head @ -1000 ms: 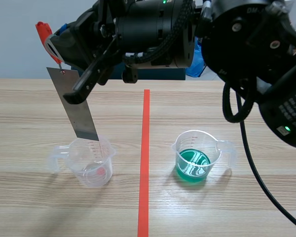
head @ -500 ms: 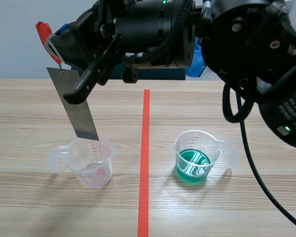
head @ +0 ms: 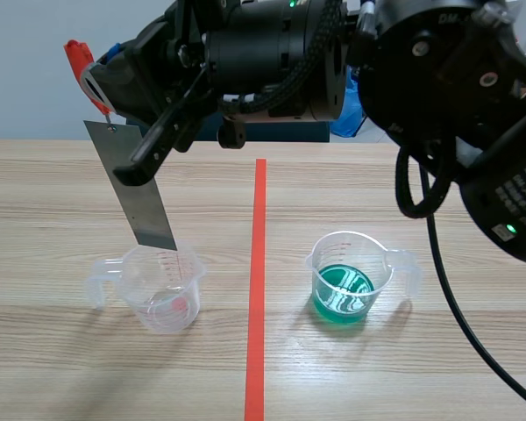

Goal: Do the redox reaction experiment

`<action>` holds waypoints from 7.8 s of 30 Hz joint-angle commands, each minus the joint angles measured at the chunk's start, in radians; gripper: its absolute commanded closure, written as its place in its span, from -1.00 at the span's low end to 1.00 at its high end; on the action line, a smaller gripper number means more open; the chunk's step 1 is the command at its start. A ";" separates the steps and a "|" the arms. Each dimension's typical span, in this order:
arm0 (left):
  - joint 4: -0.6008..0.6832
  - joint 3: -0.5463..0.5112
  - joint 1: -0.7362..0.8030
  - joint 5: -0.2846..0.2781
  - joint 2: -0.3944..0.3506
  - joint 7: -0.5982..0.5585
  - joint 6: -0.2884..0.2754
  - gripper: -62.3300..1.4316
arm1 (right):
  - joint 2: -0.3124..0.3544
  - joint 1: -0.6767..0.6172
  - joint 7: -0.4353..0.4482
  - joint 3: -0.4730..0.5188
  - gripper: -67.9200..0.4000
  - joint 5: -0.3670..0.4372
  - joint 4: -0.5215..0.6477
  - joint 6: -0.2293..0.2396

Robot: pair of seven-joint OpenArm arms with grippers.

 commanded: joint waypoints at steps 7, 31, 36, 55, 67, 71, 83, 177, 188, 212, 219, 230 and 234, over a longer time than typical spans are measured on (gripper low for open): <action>0.015 0.000 0.001 -0.014 0.000 -0.015 -0.002 -0.97 | 0.000 0.016 0.015 0.012 0.97 0.011 0.015 -0.007; 0.015 0.000 0.001 -0.014 0.000 -0.015 -0.002 -0.97 | 0.338 -0.241 0.201 0.230 0.97 0.016 0.235 -0.006; 0.015 0.000 0.001 -0.014 0.000 -0.015 -0.003 -0.97 | 0.465 -0.371 0.300 0.332 0.97 0.019 0.290 -0.006; 0.015 0.000 0.001 -0.017 0.000 -0.015 -0.003 -0.97 | 0.657 -0.666 0.423 0.677 0.97 0.101 0.278 -0.006; 0.015 0.000 0.001 -0.018 0.000 -0.015 -0.003 -0.97 | 0.657 -0.673 0.465 0.684 0.97 0.096 0.190 -0.003; 0.015 0.000 0.001 -0.018 0.000 -0.015 -0.003 -0.97 | 0.657 -0.673 0.468 0.684 0.97 0.079 0.179 -0.003; 0.015 0.000 0.001 -0.018 0.000 -0.015 -0.003 -0.97 | 0.657 -0.668 0.473 0.684 0.97 0.070 0.176 -0.003; 0.015 0.000 0.001 -0.019 0.000 -0.019 -0.003 -0.97 | 0.657 -0.668 0.477 0.684 0.97 0.082 0.176 -0.003; 0.015 0.000 0.001 -0.021 0.000 -0.019 -0.003 -0.97 | 0.657 -0.668 0.477 0.684 0.97 0.082 0.176 -0.003; 0.015 0.035 -0.307 -0.128 -0.211 0.171 -0.332 0.86 | 0.657 -0.668 0.480 0.683 0.97 0.082 0.176 -0.003; 0.015 0.191 -0.549 -0.276 -0.306 0.340 -0.453 0.86 | 0.657 -0.668 0.480 0.683 0.97 0.082 0.176 -0.003; 0.014 0.592 -0.988 -0.339 -0.326 0.591 -0.448 0.86 | 0.657 -0.668 0.480 0.683 0.97 0.082 0.176 -0.003; -0.017 0.700 -1.114 -0.338 -0.273 0.662 -0.445 0.86 | 0.657 -0.668 0.480 0.683 0.97 0.082 0.176 -0.003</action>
